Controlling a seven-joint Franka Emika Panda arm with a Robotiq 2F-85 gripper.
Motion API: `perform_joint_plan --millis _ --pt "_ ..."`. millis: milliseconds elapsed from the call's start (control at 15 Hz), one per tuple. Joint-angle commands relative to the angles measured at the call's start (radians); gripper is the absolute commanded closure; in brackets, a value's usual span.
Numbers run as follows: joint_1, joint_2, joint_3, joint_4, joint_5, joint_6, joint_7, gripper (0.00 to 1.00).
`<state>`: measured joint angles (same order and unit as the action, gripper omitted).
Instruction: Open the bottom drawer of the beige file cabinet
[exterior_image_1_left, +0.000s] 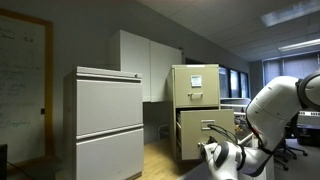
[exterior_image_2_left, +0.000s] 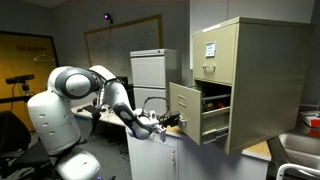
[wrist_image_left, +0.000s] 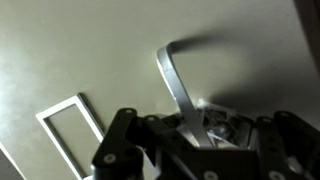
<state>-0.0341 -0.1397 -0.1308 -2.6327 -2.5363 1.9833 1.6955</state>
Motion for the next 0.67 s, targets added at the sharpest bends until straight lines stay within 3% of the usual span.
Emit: perform_joint_plan --millis 0,267,600 --pt "-0.006 0.031 -0.007 -0.115 0.033 -0.013 0.160 0.97" --pt "0.003 0.025 0.002 -0.146 0.028 -0.065 0.275 0.97" --pt "-0.027 -0.026 -0.032 -0.198 -0.075 -0.069 0.420 0.98"
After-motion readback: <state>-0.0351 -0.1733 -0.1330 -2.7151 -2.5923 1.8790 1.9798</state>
